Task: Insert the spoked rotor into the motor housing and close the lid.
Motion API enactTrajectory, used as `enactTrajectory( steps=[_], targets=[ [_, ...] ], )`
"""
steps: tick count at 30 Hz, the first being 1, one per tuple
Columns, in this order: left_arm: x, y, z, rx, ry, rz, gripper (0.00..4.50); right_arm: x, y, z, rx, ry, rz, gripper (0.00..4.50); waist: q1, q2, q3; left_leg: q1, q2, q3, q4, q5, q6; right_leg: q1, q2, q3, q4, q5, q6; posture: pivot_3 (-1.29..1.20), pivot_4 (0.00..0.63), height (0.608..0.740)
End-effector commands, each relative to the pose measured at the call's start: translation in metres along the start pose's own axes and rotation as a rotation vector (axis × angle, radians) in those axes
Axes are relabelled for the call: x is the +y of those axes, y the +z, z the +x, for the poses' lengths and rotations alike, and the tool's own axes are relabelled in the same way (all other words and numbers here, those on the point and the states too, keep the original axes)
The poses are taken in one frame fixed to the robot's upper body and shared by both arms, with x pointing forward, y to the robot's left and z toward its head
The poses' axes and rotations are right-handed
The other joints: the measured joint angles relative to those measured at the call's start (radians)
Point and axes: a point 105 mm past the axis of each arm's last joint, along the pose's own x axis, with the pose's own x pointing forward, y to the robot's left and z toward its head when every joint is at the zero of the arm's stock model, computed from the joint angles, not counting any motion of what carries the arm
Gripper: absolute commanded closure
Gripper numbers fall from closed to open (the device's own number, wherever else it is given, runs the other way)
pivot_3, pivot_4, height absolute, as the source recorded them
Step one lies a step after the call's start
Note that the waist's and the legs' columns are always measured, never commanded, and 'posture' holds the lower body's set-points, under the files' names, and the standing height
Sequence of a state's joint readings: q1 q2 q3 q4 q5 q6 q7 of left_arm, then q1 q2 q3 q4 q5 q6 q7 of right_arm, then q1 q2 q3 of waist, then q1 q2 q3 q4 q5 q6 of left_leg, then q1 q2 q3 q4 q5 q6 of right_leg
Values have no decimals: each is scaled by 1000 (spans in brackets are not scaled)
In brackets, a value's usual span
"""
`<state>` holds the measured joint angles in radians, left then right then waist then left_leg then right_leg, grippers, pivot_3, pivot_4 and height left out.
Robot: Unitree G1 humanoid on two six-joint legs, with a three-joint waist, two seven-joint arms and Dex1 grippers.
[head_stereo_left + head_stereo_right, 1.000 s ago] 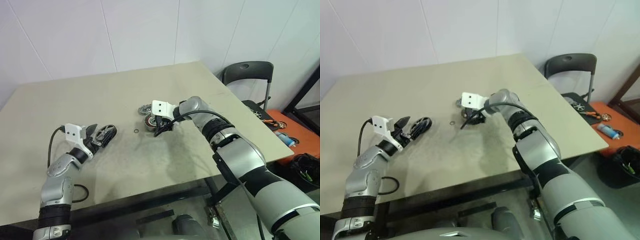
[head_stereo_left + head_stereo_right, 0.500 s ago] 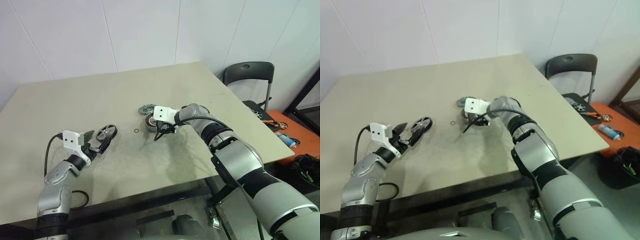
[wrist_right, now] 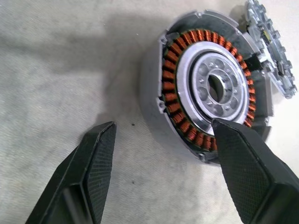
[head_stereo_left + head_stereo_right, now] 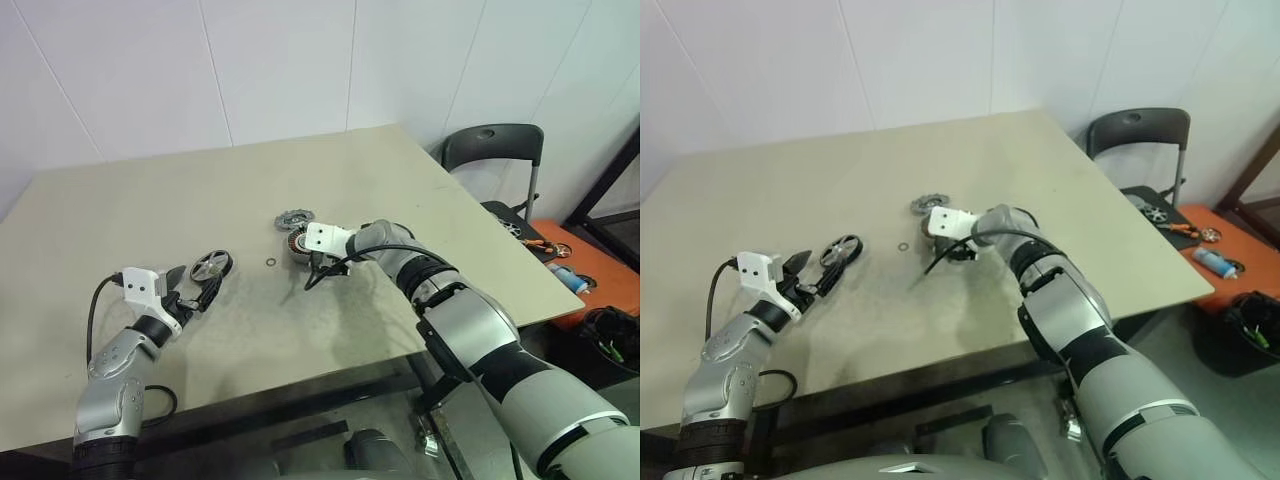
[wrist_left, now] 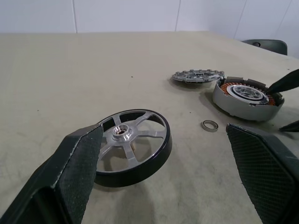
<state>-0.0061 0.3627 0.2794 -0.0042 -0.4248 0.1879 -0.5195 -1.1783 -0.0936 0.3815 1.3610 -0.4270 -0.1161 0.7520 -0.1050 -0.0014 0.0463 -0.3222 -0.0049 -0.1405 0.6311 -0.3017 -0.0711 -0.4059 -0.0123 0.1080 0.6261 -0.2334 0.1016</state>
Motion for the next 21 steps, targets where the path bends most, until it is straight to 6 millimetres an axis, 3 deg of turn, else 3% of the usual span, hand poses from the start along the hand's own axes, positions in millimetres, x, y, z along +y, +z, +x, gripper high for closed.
enactTrajectory(
  steps=[1,3,9,13,16,21],
  targets=[
    [-4,16,2,-53,-8,29,0,2,18,2,-63,21,1,1675,-2,0,0,0,0,0,0,0,0,0,0,0,0,0,0,0,0,740],
    [-4,16,2,-53,-7,29,0,0,19,2,-55,6,-2,2247,-2,0,0,1,0,0,0,0,0,0,0,0,1,0,0,0,0,740],
    [-6,15,4,-55,-4,23,0,-6,22,1,-57,-32,-6,2247,1,0,0,1,0,0,1,0,0,0,0,0,2,0,-1,0,0,740],
    [-7,13,4,-53,-3,21,0,-4,23,2,-58,-16,-17,3116,1,0,0,1,0,0,1,0,0,0,0,0,2,0,-1,0,0,740],
    [-8,13,5,-54,-1,18,0,-5,19,2,-39,-37,-36,4163,1,0,0,1,0,0,1,0,0,0,0,0,2,0,-1,0,0,740],
    [-6,13,6,-54,5,19,0,-7,18,1,-31,-46,-28,4337,3,0,0,1,0,0,1,0,0,0,0,0,3,-1,-1,0,0,740]
  ],
)
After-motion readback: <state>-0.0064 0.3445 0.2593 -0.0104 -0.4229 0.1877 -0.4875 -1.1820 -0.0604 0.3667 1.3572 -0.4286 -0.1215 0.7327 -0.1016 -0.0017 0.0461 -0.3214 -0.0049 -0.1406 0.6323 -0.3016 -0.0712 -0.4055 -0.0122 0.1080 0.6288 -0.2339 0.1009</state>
